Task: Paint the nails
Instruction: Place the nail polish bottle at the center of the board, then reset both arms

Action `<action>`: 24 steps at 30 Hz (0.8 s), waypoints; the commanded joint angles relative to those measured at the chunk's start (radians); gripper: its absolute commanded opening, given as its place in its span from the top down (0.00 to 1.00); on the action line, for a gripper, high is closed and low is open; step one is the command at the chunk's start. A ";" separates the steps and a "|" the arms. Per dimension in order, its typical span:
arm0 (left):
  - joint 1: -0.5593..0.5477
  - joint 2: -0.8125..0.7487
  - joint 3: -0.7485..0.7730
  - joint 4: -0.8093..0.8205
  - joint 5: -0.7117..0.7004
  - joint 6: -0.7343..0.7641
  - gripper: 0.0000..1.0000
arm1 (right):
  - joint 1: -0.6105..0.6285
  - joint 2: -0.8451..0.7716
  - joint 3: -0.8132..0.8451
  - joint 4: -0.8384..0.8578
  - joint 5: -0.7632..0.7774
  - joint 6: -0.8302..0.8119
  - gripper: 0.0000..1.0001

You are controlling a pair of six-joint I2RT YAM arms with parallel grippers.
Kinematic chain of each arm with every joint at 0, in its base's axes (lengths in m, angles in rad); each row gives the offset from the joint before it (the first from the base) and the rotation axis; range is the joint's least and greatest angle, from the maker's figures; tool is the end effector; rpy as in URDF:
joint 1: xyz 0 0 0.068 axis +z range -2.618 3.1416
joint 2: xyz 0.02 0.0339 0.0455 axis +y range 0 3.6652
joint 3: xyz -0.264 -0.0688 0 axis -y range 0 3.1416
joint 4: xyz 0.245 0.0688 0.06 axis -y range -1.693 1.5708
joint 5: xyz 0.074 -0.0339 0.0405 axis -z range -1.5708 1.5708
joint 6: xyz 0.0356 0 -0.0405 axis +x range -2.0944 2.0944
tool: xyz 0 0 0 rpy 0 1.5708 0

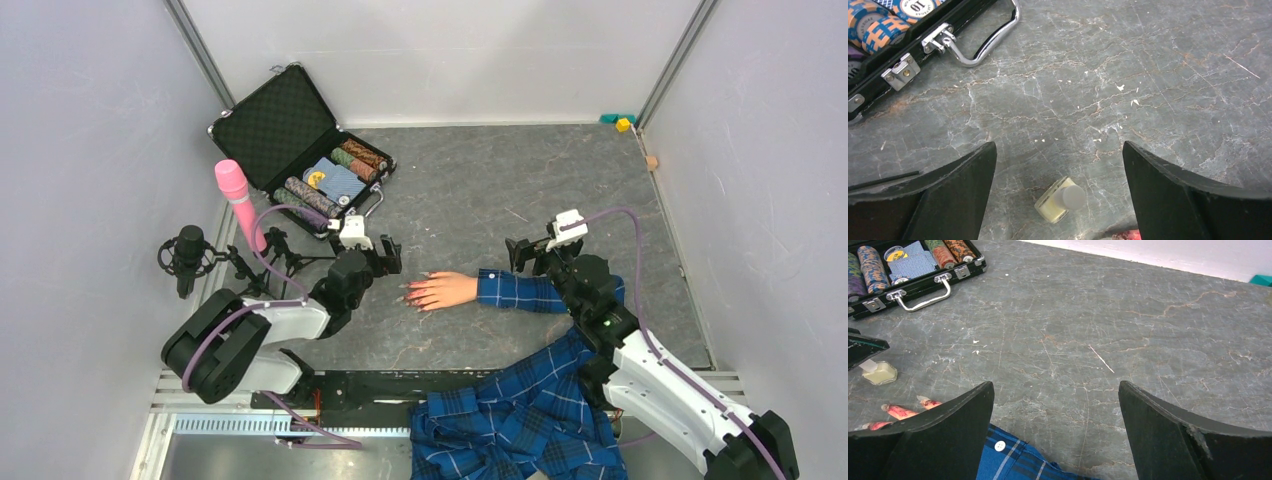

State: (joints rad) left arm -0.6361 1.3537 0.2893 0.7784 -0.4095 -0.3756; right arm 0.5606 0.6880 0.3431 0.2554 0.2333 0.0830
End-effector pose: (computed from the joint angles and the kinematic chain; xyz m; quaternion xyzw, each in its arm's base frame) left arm 0.1989 -0.1292 0.1561 -0.0190 0.7931 -0.1418 0.5920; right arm 0.1527 0.0861 0.2451 -0.0971 0.7308 0.1305 0.6629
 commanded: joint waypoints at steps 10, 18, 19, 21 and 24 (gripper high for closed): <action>0.005 -0.283 0.258 -0.523 0.009 0.010 0.00 | -0.111 0.065 0.027 -0.020 -0.175 0.036 0.02; 0.083 -0.262 0.782 -1.176 0.152 0.083 0.00 | -0.381 0.117 0.081 -0.069 -0.397 0.109 0.02; 0.093 -0.256 0.846 -1.239 0.141 0.092 0.00 | -0.415 0.114 0.100 -0.082 -0.408 0.108 0.02; 0.110 -0.260 0.931 -1.307 0.126 0.109 0.00 | -0.472 0.101 0.131 -0.109 -0.425 0.105 0.02; 0.123 -0.308 1.016 -1.358 0.082 0.122 0.00 | -0.546 0.064 0.171 -0.123 -0.459 0.096 0.02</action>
State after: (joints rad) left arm -0.5297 1.0889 1.1980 -0.3576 -0.2970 -0.3241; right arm 0.0868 0.8009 0.4210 0.1364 -0.1352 0.1753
